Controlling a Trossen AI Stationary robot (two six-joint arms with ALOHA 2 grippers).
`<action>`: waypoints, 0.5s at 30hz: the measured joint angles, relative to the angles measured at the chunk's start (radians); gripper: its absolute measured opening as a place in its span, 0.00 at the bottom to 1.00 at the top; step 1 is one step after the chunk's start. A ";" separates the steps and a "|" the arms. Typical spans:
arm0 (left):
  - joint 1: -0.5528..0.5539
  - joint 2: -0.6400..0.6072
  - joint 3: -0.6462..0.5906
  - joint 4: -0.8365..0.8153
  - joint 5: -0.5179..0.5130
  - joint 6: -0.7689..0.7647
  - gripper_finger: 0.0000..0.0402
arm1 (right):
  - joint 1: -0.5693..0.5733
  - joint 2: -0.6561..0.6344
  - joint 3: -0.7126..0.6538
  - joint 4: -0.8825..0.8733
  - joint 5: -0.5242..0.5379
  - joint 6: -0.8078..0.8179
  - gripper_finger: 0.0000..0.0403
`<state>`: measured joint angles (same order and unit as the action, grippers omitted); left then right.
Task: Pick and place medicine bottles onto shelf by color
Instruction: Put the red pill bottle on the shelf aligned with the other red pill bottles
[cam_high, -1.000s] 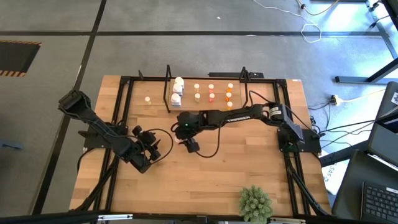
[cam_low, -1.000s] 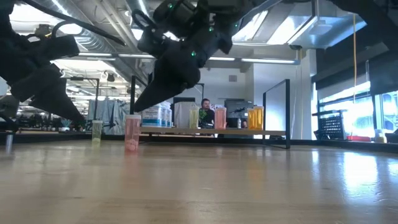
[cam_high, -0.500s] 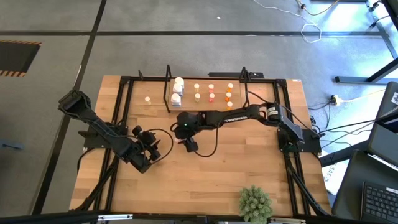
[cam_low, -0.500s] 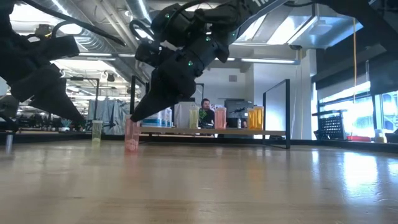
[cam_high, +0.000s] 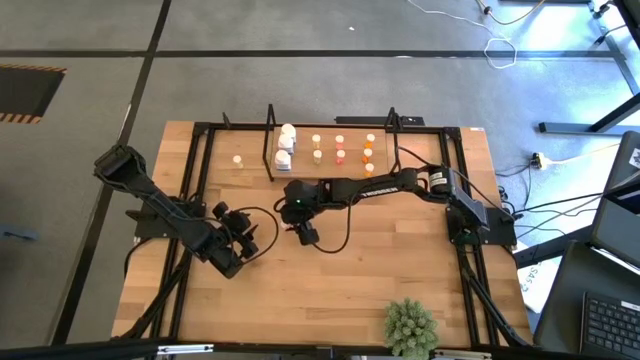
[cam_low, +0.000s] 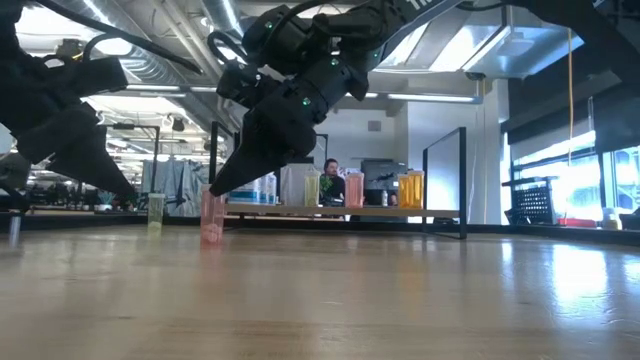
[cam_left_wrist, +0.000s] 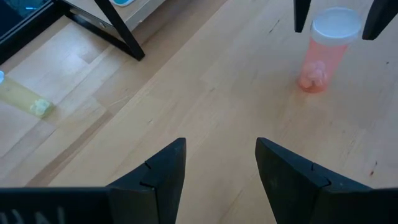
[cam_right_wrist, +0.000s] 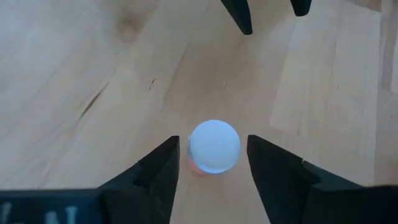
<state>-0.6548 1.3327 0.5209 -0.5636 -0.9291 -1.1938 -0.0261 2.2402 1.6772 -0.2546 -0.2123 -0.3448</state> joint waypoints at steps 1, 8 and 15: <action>0.000 0.000 0.000 0.000 0.000 0.000 0.47 | 0.000 0.000 0.000 0.000 0.000 0.000 0.45; 0.000 0.000 0.000 0.000 0.000 0.000 0.47 | 0.000 0.000 0.000 0.000 -0.001 0.002 0.35; 0.000 0.000 0.000 0.000 0.000 0.000 0.47 | 0.000 0.000 0.000 0.003 0.000 0.028 0.31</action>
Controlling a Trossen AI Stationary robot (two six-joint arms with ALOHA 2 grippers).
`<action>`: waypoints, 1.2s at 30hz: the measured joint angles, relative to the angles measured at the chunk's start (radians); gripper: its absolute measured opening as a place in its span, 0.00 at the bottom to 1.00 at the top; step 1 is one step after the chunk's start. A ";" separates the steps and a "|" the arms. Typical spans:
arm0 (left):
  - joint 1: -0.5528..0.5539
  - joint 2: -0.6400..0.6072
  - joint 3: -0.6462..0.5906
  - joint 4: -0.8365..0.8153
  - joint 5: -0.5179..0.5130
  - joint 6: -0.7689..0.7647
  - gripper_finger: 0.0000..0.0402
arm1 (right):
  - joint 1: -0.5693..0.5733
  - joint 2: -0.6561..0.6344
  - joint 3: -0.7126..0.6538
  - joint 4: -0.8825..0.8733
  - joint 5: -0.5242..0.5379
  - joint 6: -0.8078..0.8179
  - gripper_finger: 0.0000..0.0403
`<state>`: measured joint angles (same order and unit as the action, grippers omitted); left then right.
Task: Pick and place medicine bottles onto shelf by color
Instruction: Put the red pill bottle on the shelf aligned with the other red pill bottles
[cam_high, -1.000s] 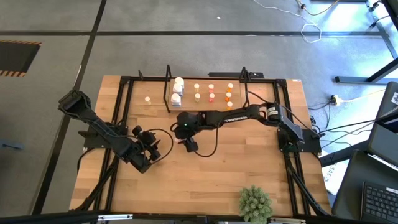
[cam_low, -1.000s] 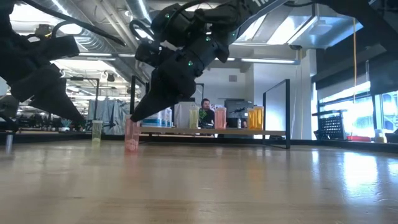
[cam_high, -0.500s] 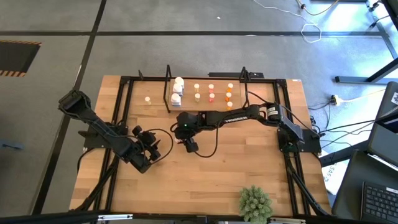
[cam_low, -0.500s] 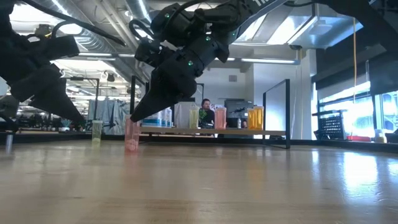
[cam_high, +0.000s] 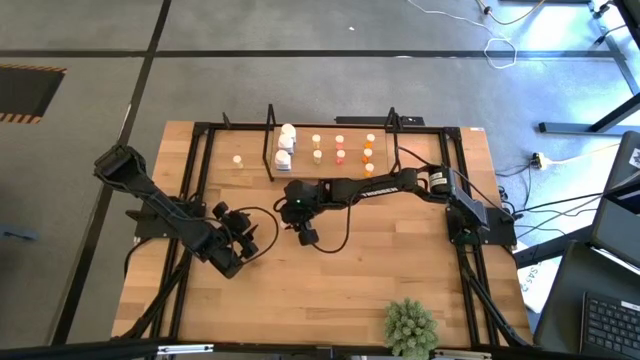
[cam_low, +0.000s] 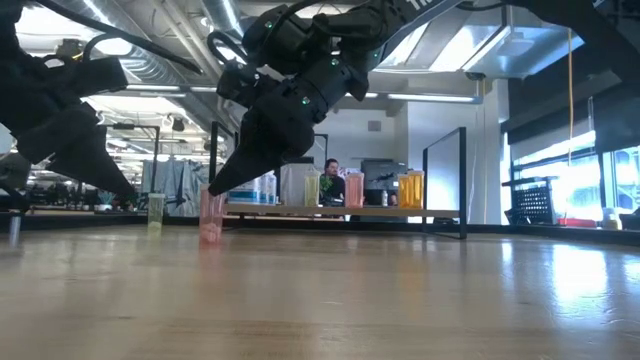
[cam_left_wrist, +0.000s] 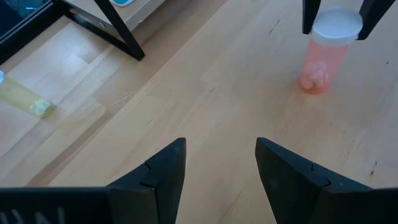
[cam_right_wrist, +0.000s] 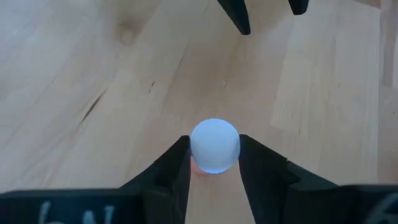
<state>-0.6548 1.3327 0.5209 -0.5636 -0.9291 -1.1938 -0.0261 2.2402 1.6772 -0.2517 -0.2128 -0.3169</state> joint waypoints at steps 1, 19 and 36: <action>0.000 0.000 0.000 0.000 0.000 0.000 0.47 | 0.000 0.000 0.000 0.000 0.000 0.001 0.31; 0.000 0.000 0.000 0.000 0.000 0.000 0.47 | 0.001 -0.035 0.000 -0.132 0.034 0.021 0.30; 0.000 0.000 0.001 0.002 0.004 0.000 0.47 | 0.005 -0.198 0.000 -0.341 0.028 0.024 0.30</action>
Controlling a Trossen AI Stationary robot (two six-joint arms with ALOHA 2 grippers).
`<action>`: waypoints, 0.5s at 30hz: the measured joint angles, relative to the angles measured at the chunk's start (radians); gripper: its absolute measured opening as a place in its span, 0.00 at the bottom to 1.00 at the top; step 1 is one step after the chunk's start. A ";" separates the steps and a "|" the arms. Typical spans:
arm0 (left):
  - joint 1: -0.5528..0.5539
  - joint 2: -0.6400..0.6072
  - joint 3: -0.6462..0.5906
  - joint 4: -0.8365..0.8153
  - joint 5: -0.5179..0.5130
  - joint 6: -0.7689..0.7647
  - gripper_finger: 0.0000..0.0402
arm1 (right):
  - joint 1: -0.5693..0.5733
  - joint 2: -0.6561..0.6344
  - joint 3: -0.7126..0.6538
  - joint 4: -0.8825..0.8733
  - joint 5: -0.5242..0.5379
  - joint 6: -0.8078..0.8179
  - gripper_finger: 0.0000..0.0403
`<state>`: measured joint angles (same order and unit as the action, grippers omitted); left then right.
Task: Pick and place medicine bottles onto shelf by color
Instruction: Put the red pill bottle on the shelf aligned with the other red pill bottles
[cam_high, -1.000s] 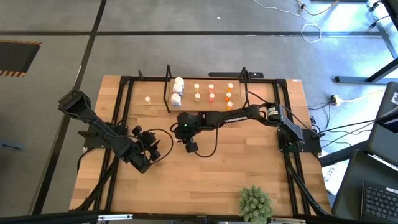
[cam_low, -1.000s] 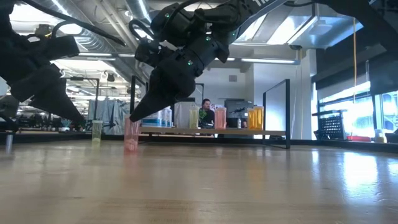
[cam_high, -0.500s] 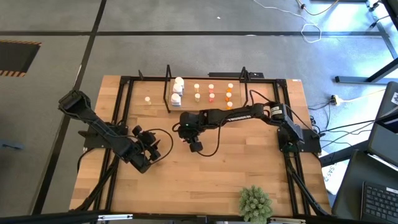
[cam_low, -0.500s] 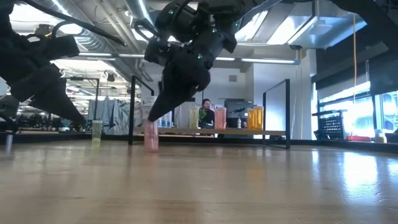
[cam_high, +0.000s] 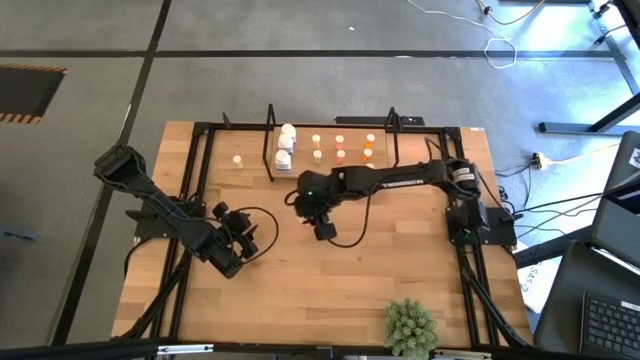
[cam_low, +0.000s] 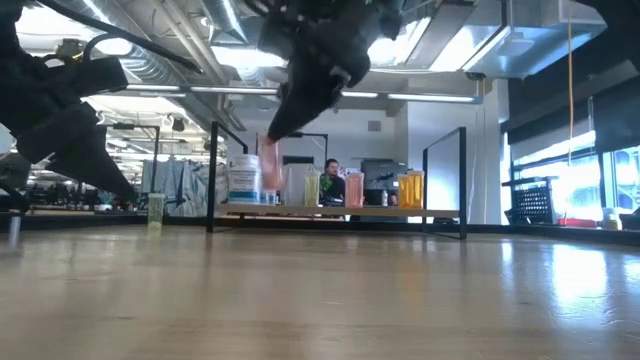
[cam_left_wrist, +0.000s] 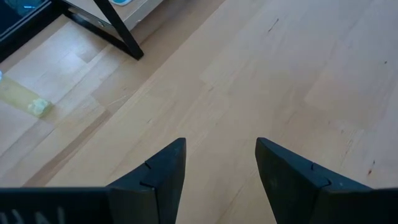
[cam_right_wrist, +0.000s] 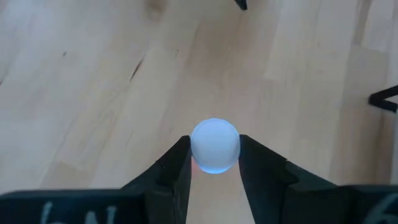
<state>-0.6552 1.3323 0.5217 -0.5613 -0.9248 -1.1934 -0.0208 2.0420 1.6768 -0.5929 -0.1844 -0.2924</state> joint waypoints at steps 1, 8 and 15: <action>0.000 0.000 0.000 0.000 0.000 0.000 0.47 | 0.000 -0.010 0.000 -0.007 0.000 0.000 0.30; 0.000 0.000 0.000 -0.002 -0.001 0.029 0.47 | 0.000 -0.100 0.000 -0.091 0.022 0.063 0.30; 0.000 0.000 0.000 -0.001 -0.009 0.063 0.47 | 0.000 -0.236 0.000 -0.217 0.223 0.139 0.30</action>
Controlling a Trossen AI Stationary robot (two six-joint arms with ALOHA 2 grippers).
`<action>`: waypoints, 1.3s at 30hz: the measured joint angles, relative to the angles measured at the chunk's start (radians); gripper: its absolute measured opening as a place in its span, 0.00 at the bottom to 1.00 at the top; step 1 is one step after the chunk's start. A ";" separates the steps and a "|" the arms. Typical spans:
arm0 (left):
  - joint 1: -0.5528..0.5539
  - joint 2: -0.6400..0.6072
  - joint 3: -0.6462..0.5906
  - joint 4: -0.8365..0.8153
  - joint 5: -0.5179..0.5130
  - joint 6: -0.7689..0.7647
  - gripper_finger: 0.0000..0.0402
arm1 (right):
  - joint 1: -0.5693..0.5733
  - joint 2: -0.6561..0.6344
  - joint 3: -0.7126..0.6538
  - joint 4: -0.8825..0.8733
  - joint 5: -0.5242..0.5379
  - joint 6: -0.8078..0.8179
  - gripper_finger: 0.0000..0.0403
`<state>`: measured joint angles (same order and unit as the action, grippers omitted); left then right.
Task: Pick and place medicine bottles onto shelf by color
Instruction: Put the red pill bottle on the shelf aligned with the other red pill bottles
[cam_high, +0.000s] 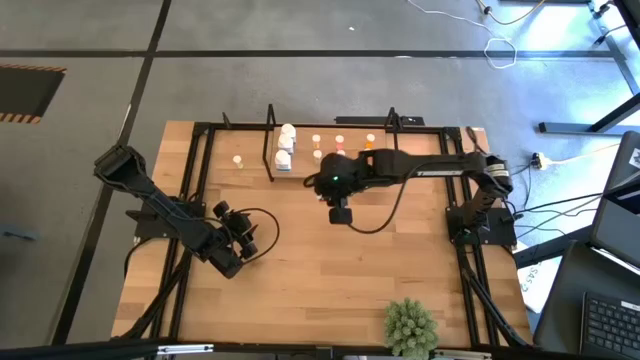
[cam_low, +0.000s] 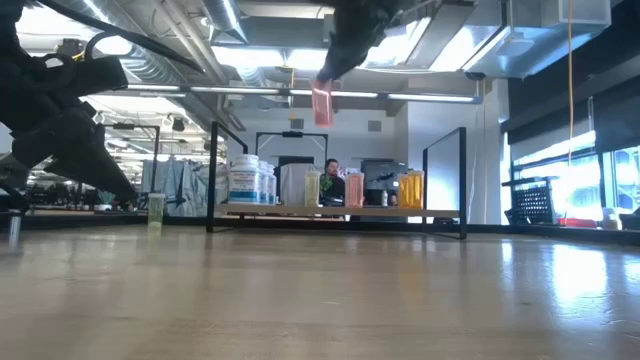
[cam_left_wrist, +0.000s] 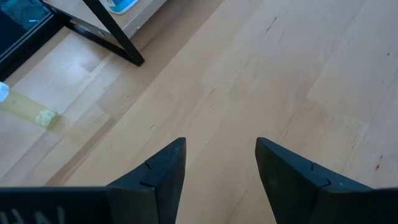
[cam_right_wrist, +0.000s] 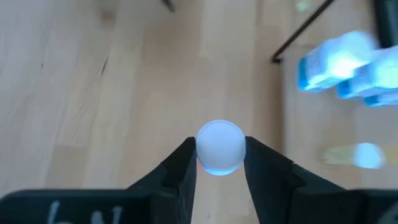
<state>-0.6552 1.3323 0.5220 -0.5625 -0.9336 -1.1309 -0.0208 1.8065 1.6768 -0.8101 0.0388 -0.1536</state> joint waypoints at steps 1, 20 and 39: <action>0.000 0.000 0.000 0.000 0.000 0.000 0.47 | -0.001 -0.017 0.000 -0.002 0.011 0.002 0.30; 0.001 0.000 0.017 0.029 -0.030 0.037 0.47 | -0.069 -0.302 -0.585 0.521 0.215 0.099 0.30; 0.168 0.000 0.277 0.013 0.011 0.460 0.47 | -0.202 -0.197 -0.690 0.654 0.230 0.285 0.30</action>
<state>-0.4871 1.3323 0.7993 -0.5495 -0.9223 -0.6706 -0.2226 1.6091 0.9872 -0.1562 0.2690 0.1319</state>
